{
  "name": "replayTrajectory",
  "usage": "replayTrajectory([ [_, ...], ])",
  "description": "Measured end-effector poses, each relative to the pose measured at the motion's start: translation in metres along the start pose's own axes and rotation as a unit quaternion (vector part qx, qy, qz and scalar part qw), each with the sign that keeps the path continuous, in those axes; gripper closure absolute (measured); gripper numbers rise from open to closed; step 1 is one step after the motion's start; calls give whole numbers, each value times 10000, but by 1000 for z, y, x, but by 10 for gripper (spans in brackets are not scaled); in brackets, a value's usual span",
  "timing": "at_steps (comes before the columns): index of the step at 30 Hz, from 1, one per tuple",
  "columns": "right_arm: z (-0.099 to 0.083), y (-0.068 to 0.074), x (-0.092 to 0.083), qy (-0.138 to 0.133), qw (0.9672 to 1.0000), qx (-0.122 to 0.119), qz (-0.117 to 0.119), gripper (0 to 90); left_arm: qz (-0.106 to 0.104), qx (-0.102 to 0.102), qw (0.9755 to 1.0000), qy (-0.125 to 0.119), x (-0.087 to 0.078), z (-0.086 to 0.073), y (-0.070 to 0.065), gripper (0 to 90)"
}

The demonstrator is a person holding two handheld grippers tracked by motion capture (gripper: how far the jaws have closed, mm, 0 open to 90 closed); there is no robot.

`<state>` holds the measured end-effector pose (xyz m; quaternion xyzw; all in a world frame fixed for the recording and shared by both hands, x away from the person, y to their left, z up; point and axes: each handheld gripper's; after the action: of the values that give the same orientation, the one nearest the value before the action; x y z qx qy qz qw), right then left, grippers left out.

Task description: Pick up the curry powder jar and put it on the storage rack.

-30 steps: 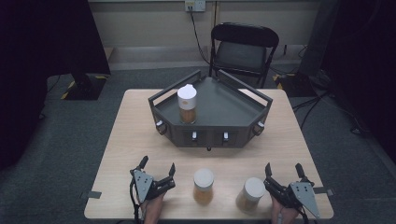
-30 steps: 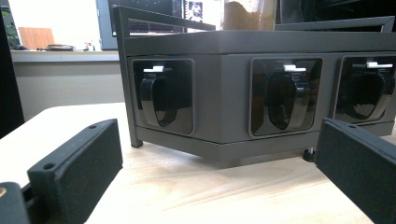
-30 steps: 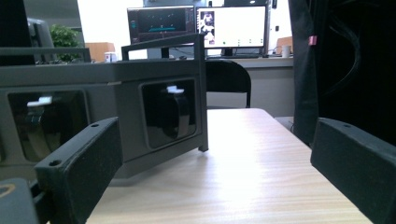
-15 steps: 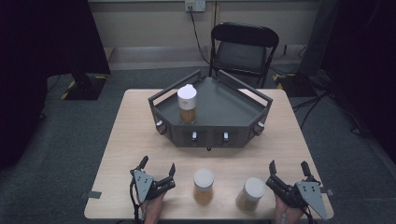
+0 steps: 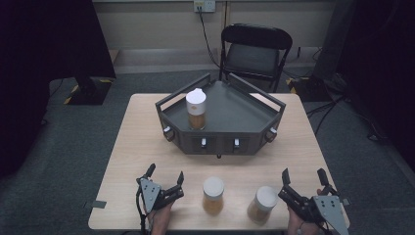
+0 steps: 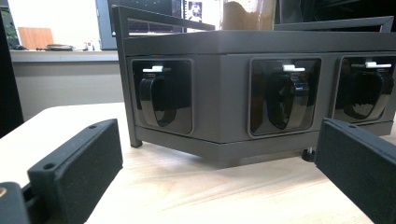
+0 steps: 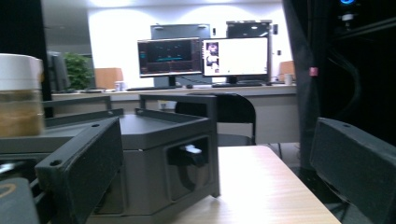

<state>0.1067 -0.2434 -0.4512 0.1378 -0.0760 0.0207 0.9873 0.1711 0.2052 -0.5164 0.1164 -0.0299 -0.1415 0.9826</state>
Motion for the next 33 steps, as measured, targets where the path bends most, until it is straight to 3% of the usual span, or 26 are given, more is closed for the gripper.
replayTrajectory([
  [6, 10, 11, -7, 46, 9999, -61, 154, 16, 0, 0, 10000, 0, 0, 0, 0, 6],
  [14, 23, 26, -17, 142, 9984, -197, 515, 15, -1, 2, 10000, 1, 0, 0, 0, 6],
  [20, 30, 36, -22, 202, 9964, -156, 803, 15, -30, 7, 10000, -3, 0, 0, 1, 6],
  [33, 23, 57, -25, 201, 9908, -315, 1300, 0, -29, 13, 10000, -4, 0, 0, 1, 6],
])
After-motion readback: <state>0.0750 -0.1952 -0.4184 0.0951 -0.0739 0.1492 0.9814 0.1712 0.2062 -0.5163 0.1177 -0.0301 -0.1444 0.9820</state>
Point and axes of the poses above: each handheld gripper's, and its own axes: x roughly forward along the jaws, z roughly out of its top, y roughly to its left, and after that the axes turned 14 degrees about x, right-handed
